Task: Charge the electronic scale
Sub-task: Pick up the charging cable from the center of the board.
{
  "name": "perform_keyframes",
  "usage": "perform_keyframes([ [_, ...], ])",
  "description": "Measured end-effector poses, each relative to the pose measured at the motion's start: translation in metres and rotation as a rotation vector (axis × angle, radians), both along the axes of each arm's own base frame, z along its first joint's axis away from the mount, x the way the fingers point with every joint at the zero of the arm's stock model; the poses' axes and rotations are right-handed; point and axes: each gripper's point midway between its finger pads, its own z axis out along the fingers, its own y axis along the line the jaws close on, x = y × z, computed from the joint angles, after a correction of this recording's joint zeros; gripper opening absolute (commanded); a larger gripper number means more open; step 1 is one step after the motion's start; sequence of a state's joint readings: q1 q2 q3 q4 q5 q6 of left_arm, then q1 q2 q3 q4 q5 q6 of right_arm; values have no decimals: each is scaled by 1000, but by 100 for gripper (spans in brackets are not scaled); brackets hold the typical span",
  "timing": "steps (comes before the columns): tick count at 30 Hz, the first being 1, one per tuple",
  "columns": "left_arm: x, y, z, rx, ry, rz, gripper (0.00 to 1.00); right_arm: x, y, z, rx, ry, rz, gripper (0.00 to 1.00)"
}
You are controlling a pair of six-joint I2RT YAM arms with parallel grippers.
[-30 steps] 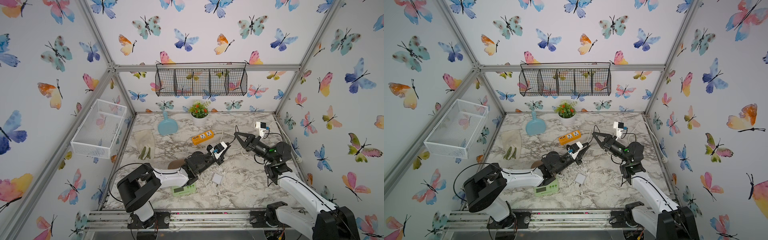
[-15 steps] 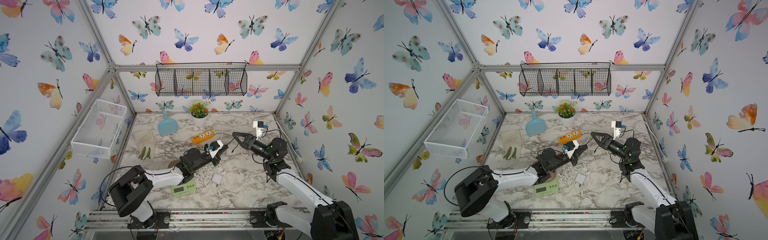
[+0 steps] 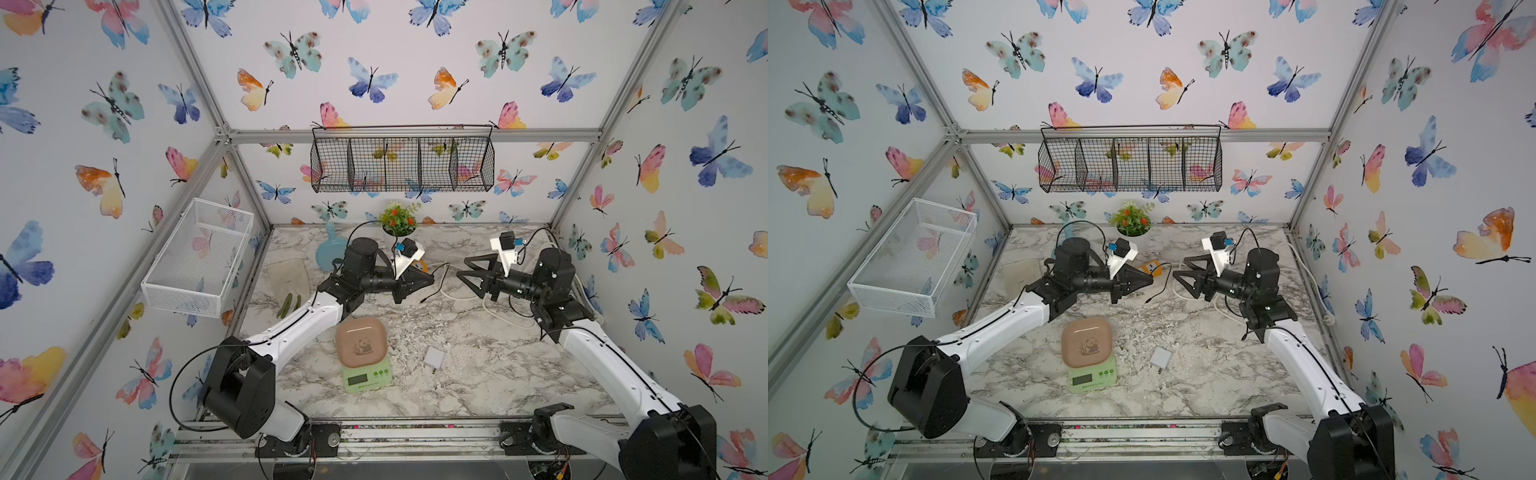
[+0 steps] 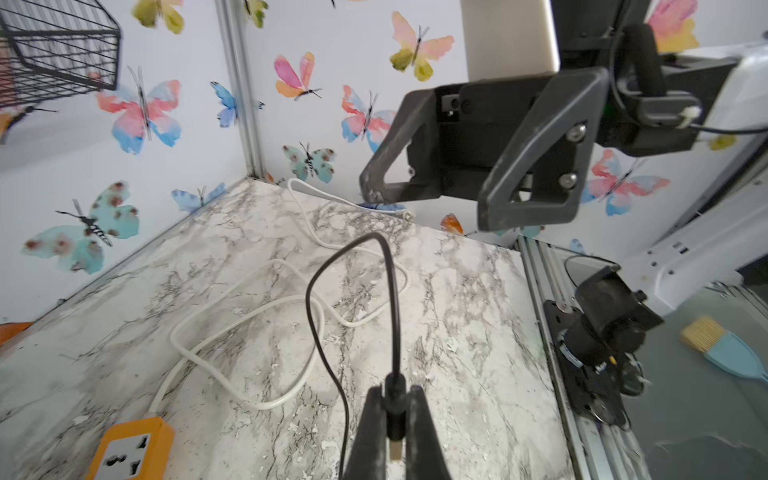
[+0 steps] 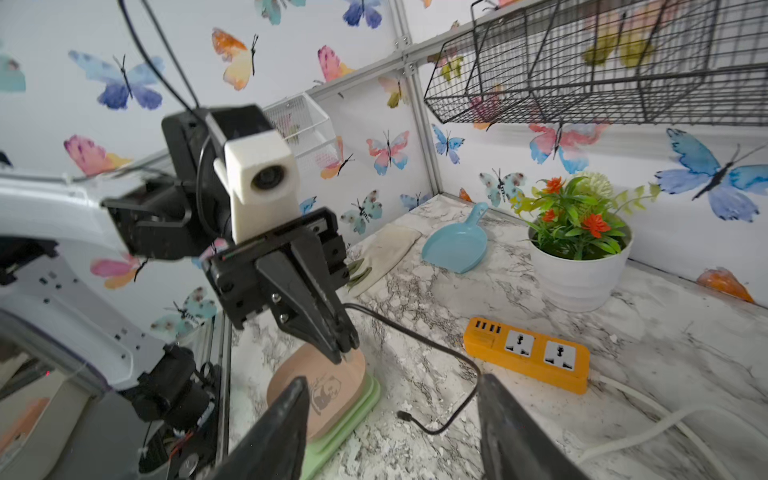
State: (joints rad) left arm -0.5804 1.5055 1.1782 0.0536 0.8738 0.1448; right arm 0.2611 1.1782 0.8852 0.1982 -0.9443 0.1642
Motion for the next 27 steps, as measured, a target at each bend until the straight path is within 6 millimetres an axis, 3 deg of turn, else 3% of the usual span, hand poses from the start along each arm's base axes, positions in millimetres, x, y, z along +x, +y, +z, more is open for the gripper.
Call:
perform_keyframes([
  [6,-3,-11,-11,115,96,-161,0,12,17,5,-43,-17,130,61],
  [13,-11,-10,-44,217,227,-234,0,1,32,-10,-81,23,232,53],
  [22,-14,-9,-34,215,220,-251,0,-9,42,-42,-137,119,289,50],
  [27,-17,-7,-36,223,233,-258,0,-14,45,-50,-152,139,312,38],
])
